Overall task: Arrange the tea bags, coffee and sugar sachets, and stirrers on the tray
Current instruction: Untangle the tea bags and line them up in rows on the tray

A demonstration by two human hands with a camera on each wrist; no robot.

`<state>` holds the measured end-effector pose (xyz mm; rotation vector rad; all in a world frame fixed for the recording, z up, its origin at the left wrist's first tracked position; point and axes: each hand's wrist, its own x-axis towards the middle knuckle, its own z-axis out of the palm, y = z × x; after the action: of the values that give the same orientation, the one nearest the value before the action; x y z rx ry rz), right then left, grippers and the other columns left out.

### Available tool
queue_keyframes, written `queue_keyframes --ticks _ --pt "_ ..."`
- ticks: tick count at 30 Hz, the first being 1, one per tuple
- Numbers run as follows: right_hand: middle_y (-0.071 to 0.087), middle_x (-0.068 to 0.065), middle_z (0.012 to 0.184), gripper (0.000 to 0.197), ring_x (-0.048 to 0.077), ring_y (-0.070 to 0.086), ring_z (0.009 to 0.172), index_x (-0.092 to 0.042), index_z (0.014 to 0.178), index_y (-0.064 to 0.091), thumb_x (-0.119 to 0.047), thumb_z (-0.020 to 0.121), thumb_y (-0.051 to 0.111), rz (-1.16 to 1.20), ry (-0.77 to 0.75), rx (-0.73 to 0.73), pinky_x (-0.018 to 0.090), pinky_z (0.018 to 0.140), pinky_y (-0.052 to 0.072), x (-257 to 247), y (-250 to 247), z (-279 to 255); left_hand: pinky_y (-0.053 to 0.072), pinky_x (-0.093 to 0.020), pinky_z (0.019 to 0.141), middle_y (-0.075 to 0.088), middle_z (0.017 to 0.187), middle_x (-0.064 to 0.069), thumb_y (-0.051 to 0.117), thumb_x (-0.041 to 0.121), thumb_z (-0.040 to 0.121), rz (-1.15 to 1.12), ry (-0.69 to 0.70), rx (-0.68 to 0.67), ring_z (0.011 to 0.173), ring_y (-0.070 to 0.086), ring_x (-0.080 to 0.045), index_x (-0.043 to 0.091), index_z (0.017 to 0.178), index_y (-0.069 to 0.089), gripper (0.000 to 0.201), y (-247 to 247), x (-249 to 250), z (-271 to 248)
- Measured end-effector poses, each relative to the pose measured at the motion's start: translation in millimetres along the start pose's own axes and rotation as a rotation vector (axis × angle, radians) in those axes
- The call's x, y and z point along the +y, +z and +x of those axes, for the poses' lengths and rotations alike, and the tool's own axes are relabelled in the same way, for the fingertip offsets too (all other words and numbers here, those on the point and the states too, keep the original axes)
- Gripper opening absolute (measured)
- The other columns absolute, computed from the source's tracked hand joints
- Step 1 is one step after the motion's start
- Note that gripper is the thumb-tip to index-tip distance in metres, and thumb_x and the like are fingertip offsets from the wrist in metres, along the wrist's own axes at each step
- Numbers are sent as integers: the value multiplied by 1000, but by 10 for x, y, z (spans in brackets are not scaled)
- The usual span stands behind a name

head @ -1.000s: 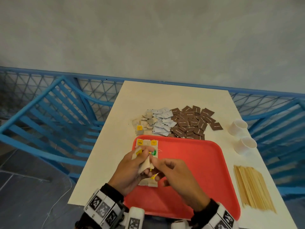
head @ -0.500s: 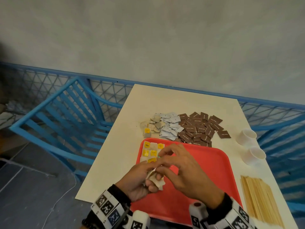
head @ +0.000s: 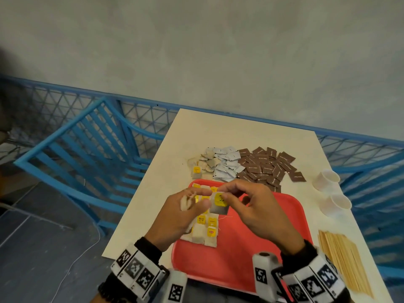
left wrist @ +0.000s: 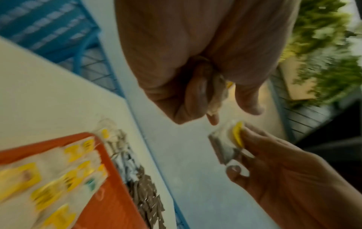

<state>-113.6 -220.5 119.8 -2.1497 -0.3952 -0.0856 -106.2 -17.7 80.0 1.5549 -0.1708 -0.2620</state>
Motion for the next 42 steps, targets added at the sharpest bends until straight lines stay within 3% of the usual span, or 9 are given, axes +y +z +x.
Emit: queue_keyframes --ticks 5,12,15,18,23,28,34,37,42 --pt "71 -12 82 19 6 64 76 -32 104 70 -17 92 69 181 59 89 28 66 48 -67 46 56 43 -13 53 68 66 12 72 19 88 -46 82 53 55 57 1 10 86 68 10 39 157 49" --pt "74 -13 95 6 9 68 84 -27 93 76 -30 89 73 203 178 70 24 72 53 31 253 -46 33 -15 41 46 51 11 68 9 90 -191 -43 133 41 37 -2 5 79 61 14 -101 89 18" --pt "73 -8 80 4 7 65 72 -20 87 76 -21 89 73 242 140 60 24 67 51 -24 420 -18 28 -19 41 43 50 5 70 15 89 -184 -83 119 41 30 -6 4 79 62 17 -131 24 -33" --pt "64 1 65 16 6 55 59 -8 77 72 -15 91 70 286 248 10 22 55 42 74 619 4 33 -15 38 60 56 -3 65 13 93 -221 -133 166 37 43 -1 -9 94 64 22 -144 -91 -48" --pt "66 -1 66 18 9 57 55 -9 75 68 -13 92 67 287 595 -227 18 50 43 568 1013 -18 36 -23 48 53 48 13 73 28 89 176 -313 321 51 48 -11 17 74 68 19 -424 -781 -62" --pt "65 5 62 29 6 51 47 -13 60 67 -15 89 68 124 710 -363 18 53 43 912 1370 -42 31 -29 60 54 63 9 68 46 88 762 -463 152 72 54 -18 21 58 51 43 -534 -1426 -73" --pt "70 6 65 19 2 48 41 -3 71 73 -13 86 68 82 816 -340 21 46 42 985 1607 -35 32 -27 64 53 60 7 63 49 88 846 -494 110 84 65 -28 19 54 47 47 -474 -1666 -40" --pt "63 5 66 27 7 53 52 -1 76 74 -27 81 73 -80 786 -327 19 49 43 980 1670 -3 32 -26 67 71 84 -6 61 46 89 855 -489 117 94 66 -30 20 55 47 44 -463 -1689 -29" --pt "40 -1 56 40 15 42 51 -17 55 43 -26 86 67 -241 704 -358 22 43 29 941 1538 23 33 -27 68 69 83 -7 57 48 90 855 -511 106 90 64 -30 20 56 46 45 -486 -1718 -32"
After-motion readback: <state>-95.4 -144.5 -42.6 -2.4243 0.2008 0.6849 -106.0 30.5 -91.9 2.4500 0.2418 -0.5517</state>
